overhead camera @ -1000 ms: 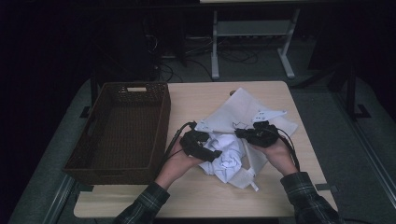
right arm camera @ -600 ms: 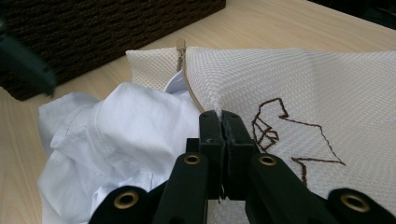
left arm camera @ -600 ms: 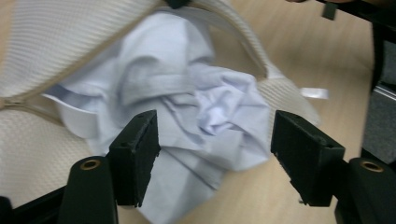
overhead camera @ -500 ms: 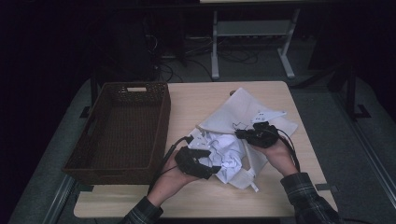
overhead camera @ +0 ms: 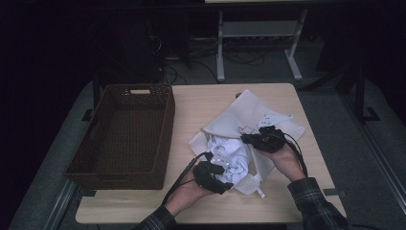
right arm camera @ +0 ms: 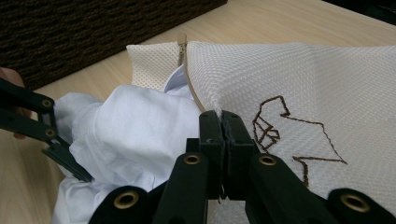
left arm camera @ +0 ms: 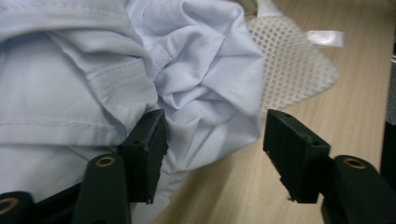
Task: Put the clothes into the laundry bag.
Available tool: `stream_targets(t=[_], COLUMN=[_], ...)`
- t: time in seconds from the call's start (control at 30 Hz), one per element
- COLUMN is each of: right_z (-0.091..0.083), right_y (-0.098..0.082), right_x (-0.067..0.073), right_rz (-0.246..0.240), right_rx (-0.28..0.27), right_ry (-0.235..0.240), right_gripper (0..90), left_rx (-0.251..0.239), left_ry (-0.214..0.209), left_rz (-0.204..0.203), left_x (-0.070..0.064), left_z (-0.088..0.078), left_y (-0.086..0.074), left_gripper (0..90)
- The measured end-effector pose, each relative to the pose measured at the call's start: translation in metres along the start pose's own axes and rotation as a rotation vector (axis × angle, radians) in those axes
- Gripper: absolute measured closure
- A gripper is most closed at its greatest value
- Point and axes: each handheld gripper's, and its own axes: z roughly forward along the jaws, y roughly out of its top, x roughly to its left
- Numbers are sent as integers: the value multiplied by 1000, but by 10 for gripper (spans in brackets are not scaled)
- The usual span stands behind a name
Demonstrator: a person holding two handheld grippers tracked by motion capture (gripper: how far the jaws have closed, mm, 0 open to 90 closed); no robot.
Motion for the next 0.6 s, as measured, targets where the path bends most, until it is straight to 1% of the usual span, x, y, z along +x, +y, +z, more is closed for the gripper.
stream_targets(t=[0.07, 0.1, 0.2, 0.27, 0.3, 0.33, 0.37, 0.43, 0.47, 0.53, 0.6], right_z=[1, 1, 3, 3, 3, 3, 3, 3, 3, 4, 4], right_y=[0, 0, -1, -2, -2, -2, -2, -2, -2, -2, -2], right_x=[0, 0, 0, 1, 1, 1, 0, 0, 0, 0, 0], right_rz=[-5, -6, -5, -2, -2, -2, -3, -4, -3, -4, -8], right_rx=[2, 5, 8, 11, 11, 11, 10, 10, 10, 13, 16], right_ry=[0, 0, 1, 1, 1, 3, 1, 0, 1, 2, 1], right_gripper=[873, 873, 874, 873, 873, 873, 873, 873, 873, 873, 873], left_rx=[9, 6, 10, 13, 13, 12, 11, 12, 11, 13, 5], left_ry=[2, 5, 21, 45, 45, 64, 70, 81, 80, 73, 56], left_rz=[1, 3, 9, 22, 22, 26, 28, 28, 25, 25, 20], left_x=[1, 1, 2, 3, 3, 4, 4, 6, 6, 7, 5], left_z=[5, 7, 9, 10, 10, 11, 11, 11, 11, 10, 8], left_y=[-1, -1, -1, -1, -1, -1, -1, -1, -1, -1, 0], left_gripper=[426, 436, 498, 564, 623, 623, 704, 790, 824, 836, 803])
